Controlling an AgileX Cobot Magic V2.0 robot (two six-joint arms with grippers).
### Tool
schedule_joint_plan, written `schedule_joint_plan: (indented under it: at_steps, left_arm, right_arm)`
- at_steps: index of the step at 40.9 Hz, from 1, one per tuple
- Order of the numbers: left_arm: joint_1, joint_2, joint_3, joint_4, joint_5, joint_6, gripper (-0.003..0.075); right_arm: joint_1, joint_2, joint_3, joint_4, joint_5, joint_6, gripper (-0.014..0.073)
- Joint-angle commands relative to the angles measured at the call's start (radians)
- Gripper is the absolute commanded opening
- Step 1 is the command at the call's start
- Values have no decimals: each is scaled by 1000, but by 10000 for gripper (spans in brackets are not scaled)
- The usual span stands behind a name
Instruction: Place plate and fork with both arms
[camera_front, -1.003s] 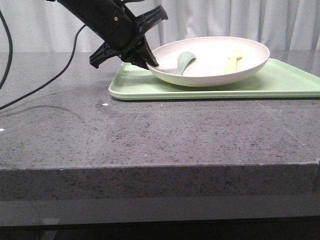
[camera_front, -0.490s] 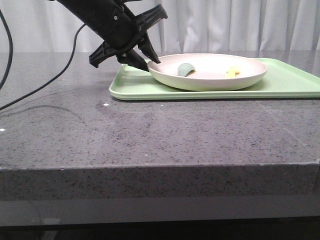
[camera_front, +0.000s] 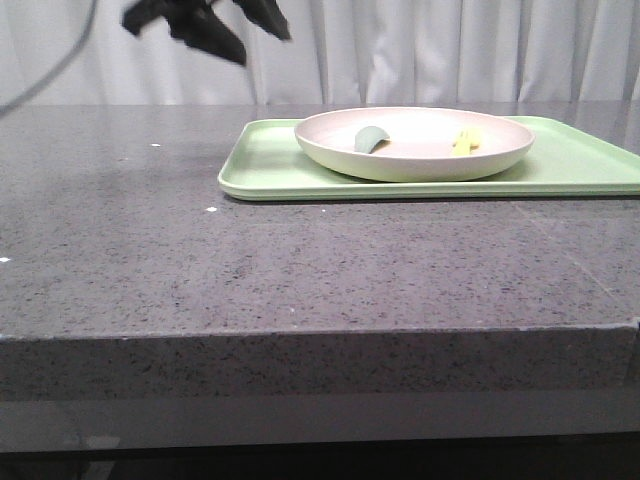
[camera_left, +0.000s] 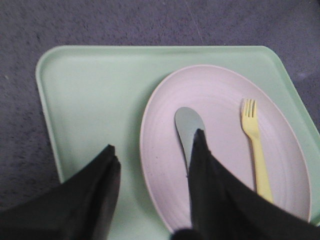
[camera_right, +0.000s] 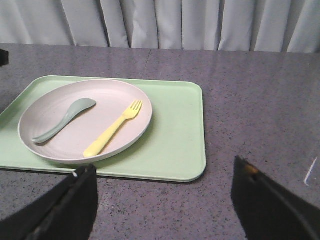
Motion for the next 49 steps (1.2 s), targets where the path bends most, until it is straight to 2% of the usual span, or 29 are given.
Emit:
schedule_joint_plan:
  at_steps: [1, 3, 5, 11, 18, 24, 31, 40, 49]
  left_arm:
    - [4, -102, -36, 64, -10, 13, 138]
    - [4, -126, -36, 109, 7, 13, 44]
    - [4, -146, -36, 141, 28, 13, -18]
    - [4, -219, -16, 220, 53, -1, -18]
    - [58, -340, 106, 349, 53, -108, -18]
    - [140, -483, 287, 415, 20, -152, -18]
    - [208, -701, 524, 419, -111, -152, -18]
    - [220, -996, 824, 467, -297, -152, -18]
    - [220, -1270, 1063, 469, -330, -152, -18]
  right_arm:
    - [3, 11, -35, 0, -80, -5, 578]
    - [3, 11, -35, 0, -80, -5, 578]
    - [3, 11, -35, 0, -80, -5, 578]
    - [3, 11, -35, 0, -80, -5, 578]
    - [3, 11, -35, 0, -79, -5, 578]
    - [3, 11, -35, 0, -79, -5, 578]
    - [3, 11, -35, 0, -80, -5, 578]
    - [3, 11, -35, 0, -80, -5, 578]
    - [3, 11, -35, 0, -84, -5, 578]
